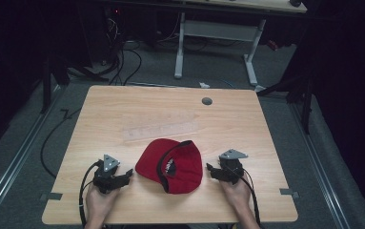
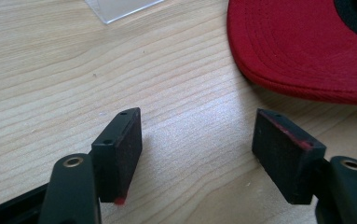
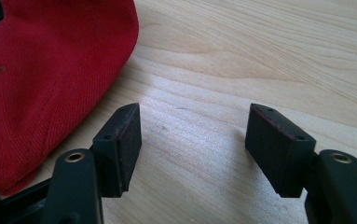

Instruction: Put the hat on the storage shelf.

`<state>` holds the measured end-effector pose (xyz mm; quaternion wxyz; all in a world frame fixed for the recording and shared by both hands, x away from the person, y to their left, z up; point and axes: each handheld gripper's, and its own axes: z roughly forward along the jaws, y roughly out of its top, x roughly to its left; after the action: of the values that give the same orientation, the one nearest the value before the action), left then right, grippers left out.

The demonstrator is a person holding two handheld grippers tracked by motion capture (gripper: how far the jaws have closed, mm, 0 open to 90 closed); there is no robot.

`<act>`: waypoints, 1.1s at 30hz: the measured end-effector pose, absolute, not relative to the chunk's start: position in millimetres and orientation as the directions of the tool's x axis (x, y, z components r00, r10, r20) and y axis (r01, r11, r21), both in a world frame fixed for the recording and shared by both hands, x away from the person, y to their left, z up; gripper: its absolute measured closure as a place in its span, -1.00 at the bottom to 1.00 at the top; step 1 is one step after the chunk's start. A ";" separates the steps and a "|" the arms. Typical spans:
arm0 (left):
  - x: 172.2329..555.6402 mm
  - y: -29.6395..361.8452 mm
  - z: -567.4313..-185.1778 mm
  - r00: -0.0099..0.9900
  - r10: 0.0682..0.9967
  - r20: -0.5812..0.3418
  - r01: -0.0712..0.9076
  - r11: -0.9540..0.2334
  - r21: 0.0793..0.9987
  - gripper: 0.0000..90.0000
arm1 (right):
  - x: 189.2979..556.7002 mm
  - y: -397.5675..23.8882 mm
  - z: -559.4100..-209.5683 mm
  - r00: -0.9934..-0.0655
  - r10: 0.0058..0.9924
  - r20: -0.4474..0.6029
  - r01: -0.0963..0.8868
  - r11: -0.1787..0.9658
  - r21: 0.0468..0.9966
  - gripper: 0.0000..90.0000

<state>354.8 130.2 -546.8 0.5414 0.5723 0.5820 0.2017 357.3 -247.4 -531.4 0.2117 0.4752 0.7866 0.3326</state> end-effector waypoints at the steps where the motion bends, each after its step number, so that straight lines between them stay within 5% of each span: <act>1: 354.9 130.1 -546.8 0.241 0.884 -0.400 0.448 0.264 0.854 -0.27 | 357.3 -247.4 -531.4 -0.459 0.888 -0.017 0.606 0.327 0.725 -0.19; 33: 354.4 129.1 -547.2 0.254 0.884 -0.394 0.457 0.250 0.854 -0.38 | 345.2 -260.2 -521.5 -0.417 0.909 0.018 0.633 0.276 0.724 -0.22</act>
<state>354.4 129.1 -547.2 0.5392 0.5797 0.5779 0.1979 345.2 -260.2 -521.5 0.2054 0.4992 0.7719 0.3359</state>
